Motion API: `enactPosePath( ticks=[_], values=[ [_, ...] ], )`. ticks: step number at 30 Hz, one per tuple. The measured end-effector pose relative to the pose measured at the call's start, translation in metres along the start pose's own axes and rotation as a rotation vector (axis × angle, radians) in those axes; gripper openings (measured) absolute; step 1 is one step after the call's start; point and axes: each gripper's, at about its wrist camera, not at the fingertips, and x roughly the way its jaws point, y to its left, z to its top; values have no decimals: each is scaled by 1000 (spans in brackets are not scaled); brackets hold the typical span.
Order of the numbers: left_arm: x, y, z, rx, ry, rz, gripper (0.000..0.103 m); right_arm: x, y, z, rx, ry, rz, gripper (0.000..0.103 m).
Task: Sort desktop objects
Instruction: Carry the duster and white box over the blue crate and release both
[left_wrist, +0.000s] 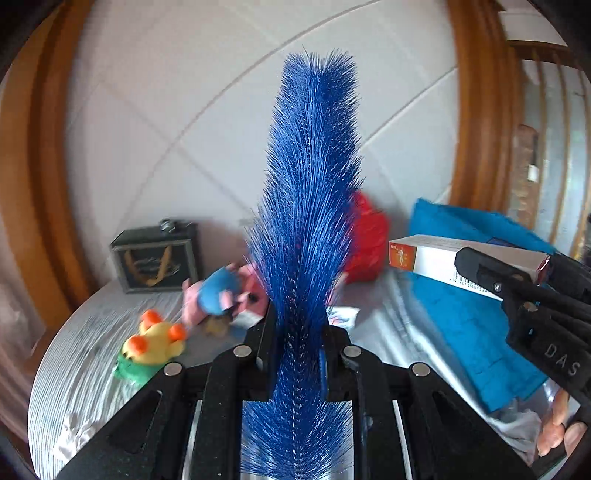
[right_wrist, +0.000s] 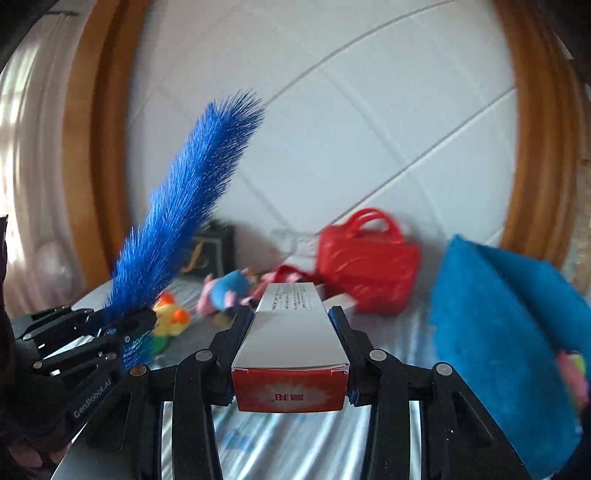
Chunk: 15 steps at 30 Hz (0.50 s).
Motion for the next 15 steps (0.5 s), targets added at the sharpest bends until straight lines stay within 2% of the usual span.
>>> enactPosePath(
  ticks=[4,8,12,15],
  values=[
    [-5,-79,31,47,-49,-102,16,-45,-56,12,38,-78,-131,41],
    [-12,-167,64,50,-106,-208,16,-86,-127,15,72,-141,-252,41],
    [-19,-277,104,42,-202,-253,16,-115,-213,13,88,-188,-339,41],
    [-19,-347,130,32,-228,-278,16,-128,-282,13,83,-206,-373,41]
  ],
)
